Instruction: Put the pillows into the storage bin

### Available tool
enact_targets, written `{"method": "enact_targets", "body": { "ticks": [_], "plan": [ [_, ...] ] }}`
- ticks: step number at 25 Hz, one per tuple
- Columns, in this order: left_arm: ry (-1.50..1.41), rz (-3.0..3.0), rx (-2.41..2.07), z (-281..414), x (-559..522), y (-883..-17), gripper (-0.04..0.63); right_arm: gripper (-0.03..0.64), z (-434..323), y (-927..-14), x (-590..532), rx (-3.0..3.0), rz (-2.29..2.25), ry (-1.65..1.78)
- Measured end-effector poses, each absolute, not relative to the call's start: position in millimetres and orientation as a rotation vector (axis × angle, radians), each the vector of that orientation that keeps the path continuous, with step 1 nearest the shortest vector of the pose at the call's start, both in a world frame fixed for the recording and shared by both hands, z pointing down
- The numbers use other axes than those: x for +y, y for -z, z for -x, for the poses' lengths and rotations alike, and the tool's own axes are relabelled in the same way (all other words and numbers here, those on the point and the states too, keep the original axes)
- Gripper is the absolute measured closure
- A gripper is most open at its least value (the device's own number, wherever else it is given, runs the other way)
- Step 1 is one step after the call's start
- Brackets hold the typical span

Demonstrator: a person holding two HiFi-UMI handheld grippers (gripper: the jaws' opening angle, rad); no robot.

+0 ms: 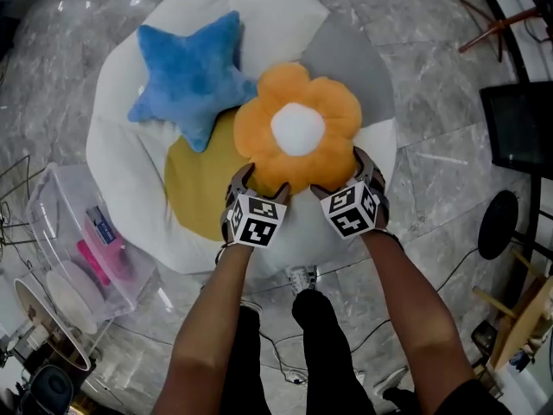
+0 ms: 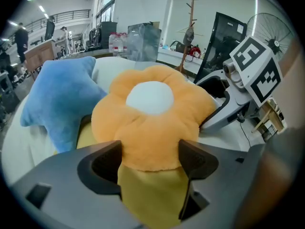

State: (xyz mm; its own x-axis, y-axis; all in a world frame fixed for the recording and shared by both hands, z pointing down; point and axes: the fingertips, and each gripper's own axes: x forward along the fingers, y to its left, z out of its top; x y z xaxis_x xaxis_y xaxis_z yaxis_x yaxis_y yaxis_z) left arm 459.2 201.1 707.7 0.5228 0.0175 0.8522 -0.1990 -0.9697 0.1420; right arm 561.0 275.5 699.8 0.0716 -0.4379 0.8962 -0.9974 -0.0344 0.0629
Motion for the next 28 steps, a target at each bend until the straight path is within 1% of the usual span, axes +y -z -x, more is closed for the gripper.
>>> {"method": "enact_targets", "body": {
  "ticks": [3,4,8,10,11,15,19,24,28],
  "plan": [
    [-1.438,-2.525,-0.127,-463,203,-713,0.24,0.127,-561,-703,275,-1.477,-1.561,-0.92],
    [-1.442,-2.521,-0.117,-464,204,-713,0.252,0.167,-561,-703,274,-1.479,-1.556,-0.921],
    [-1.42,-2.553,-0.128,-468,209,-705,0.449,0.3,-557,-696,271,-1.481,-1.569,-0.925],
    [-1.368,-2.572,-0.17,-471,208,-696,0.525,0.357,-555,-687,267,-1.494,-1.586,-0.914],
    [-1.343,-2.58,-0.187,-472,208,-691,0.542,0.379,-554,-682,266,-1.501,-1.595,-0.908],
    [-1.262,-2.616,-0.217,-469,213,-664,0.555,0.419,-548,-654,269,-1.514,-1.66,-0.884],
    [-1.16,-2.649,-0.285,-452,205,-629,0.557,0.433,-528,-616,263,-1.529,-1.725,-0.829],
    [-1.043,-2.69,-0.371,-405,187,-584,0.558,0.437,-480,-563,242,-1.574,-1.734,-0.709],
    [-0.992,-2.704,-0.441,-353,163,-555,0.558,0.438,-430,-533,215,-1.613,-1.729,-0.655]
  ]
}}
